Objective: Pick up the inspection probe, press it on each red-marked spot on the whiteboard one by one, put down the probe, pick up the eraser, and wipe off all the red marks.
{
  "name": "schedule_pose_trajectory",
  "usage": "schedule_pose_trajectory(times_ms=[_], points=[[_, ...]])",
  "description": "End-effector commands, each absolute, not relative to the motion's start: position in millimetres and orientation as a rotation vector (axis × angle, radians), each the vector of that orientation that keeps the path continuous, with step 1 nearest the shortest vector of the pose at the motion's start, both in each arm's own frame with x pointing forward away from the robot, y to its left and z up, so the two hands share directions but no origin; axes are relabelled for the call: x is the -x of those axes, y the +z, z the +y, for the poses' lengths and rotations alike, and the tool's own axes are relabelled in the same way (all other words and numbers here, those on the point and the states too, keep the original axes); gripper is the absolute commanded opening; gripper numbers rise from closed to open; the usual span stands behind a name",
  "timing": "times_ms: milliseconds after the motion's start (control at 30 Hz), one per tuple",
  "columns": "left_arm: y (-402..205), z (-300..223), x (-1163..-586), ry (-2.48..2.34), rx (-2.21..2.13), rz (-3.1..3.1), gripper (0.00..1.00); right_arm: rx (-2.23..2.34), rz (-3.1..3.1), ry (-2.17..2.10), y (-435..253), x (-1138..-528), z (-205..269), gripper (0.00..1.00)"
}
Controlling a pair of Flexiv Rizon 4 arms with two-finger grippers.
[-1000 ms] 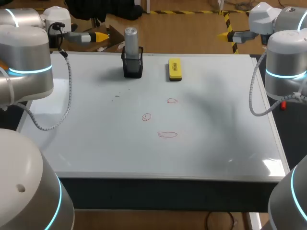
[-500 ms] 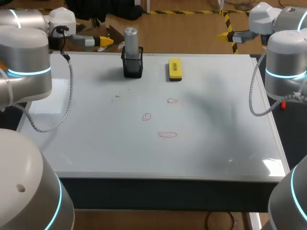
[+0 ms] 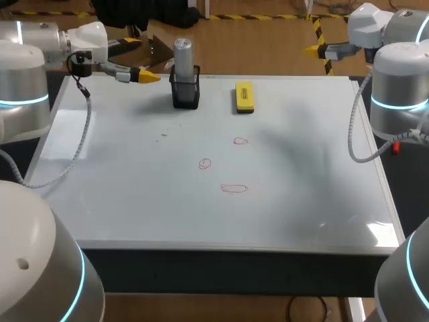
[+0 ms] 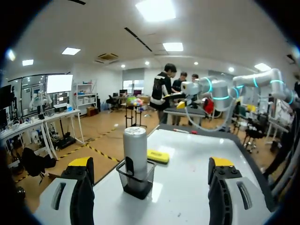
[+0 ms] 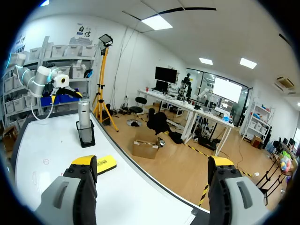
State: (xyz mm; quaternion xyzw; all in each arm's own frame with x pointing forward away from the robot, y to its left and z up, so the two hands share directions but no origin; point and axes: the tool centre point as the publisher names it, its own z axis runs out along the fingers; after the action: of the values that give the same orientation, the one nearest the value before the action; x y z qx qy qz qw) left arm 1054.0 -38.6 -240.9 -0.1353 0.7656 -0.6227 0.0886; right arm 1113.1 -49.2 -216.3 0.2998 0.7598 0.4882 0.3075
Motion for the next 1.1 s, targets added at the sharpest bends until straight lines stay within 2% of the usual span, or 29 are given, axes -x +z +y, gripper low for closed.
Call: schedule_pose_trajectory(times_ms=[33,700,1100], points=[[-258,-41,-1064,-2.030,0.208,2.333,1.00,-0.793,2.011,1.291,-216,-1114,-49,1.00],[-277,-106,-1093,-2.213,0.051,2.317,1.00,-0.793,2.011,1.291,-216,-1114,-49,1.00],[-278,-142,-1101,-2.334,0.107,2.239,1.00,-0.793,2.011,1.291,-216,-1114,-49,1.00]])
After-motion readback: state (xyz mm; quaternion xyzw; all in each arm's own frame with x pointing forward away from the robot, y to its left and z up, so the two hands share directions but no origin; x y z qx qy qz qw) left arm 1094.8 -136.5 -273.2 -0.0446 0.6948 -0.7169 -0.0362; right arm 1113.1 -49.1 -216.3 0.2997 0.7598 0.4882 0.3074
